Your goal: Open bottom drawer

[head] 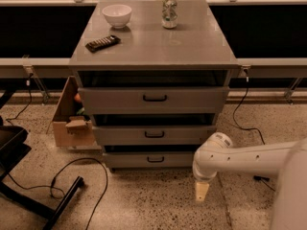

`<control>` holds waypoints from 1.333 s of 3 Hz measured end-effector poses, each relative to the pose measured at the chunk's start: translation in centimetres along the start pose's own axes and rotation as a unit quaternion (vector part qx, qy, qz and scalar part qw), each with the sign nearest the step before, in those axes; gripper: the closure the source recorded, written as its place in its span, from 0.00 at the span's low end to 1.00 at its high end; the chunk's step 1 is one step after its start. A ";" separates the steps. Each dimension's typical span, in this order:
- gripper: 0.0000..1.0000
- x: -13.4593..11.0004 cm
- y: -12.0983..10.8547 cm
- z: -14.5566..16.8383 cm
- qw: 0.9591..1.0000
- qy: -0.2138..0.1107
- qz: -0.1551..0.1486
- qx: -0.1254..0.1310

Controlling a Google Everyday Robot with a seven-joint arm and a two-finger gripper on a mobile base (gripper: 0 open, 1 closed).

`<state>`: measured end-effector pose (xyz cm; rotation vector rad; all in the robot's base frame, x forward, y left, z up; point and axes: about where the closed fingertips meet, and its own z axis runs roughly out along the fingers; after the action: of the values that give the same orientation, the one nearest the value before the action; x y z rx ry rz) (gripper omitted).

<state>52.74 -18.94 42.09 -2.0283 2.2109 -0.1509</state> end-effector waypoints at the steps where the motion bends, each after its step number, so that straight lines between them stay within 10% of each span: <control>1: 0.00 0.4 -1.9 5.0 1.000 -0.017 -0.001 -0.012; 4: 0.00 -3.1 -5.7 12.0 0.998 -0.070 0.006 0.000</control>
Offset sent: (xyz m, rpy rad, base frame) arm 0.0202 -0.0052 -0.0360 0.0278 0.0182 0.0040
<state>60.64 -16.10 31.36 -1.9599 2.1389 -0.0067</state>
